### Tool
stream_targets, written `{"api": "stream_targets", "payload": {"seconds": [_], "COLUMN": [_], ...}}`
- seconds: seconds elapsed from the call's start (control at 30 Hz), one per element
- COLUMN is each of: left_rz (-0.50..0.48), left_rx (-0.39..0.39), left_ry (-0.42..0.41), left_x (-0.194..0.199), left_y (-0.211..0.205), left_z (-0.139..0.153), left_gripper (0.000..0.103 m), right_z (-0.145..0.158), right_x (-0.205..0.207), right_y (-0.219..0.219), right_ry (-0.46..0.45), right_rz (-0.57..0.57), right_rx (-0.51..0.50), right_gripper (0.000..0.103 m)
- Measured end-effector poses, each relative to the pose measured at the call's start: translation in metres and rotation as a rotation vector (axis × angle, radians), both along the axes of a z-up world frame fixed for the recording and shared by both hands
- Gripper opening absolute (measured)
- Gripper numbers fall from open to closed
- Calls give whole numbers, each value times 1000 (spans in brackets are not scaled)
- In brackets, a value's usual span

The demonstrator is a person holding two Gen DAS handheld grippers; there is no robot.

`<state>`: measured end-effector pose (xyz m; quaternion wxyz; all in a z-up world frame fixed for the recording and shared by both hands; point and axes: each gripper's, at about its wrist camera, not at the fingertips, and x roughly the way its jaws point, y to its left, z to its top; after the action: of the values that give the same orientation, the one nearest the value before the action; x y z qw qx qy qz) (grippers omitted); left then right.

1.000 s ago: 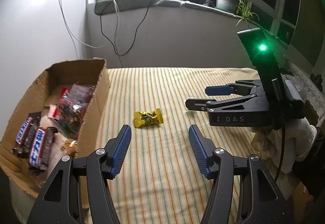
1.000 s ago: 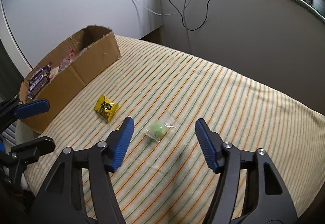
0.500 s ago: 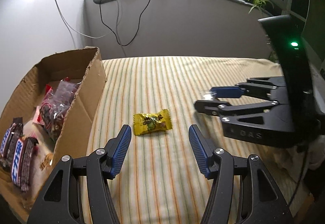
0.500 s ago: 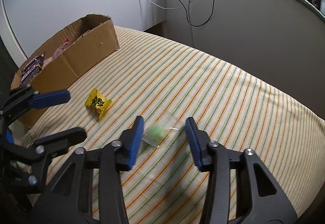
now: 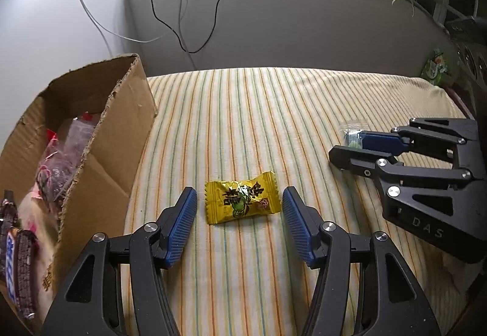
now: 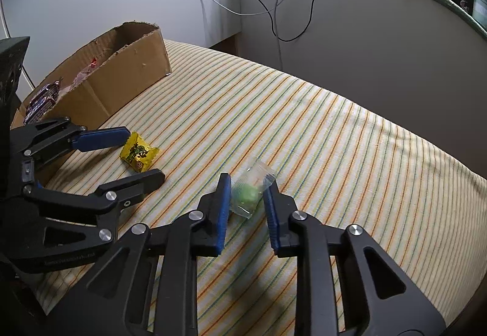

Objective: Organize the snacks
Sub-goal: 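Grasp the yellow candy with left gripper while right grasps the green ball candy bag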

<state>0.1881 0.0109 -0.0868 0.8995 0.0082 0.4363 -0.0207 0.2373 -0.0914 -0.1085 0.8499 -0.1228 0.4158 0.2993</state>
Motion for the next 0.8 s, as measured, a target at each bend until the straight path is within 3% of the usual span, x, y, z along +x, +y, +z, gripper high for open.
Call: {"api": "stream_targets", "payload": {"seconds": [0.2,0.6,0.63,0.8], "left_rz": [-14,-35,-36,-53], "left_rx": [6,-37,-43,-57], "left_ry": [-16,-34,-36,-37], "left_x": [3,-7,-9,-12], "left_y": [-4,-1,-2,-1], "left_z": [0,5,7,4], "left_gripper": [30,18,11,11], "right_z": [0,2,3,5], "right_x": [-2,-3,-4,-11], "right_y": [2,1,0,-9], "right_ry": [-10,-4,-3,11], "right_rz": [5,-7,-14,-39], "right_rx": [-8,-9,-8,7], "right_gripper": [19,18,17,17]}}
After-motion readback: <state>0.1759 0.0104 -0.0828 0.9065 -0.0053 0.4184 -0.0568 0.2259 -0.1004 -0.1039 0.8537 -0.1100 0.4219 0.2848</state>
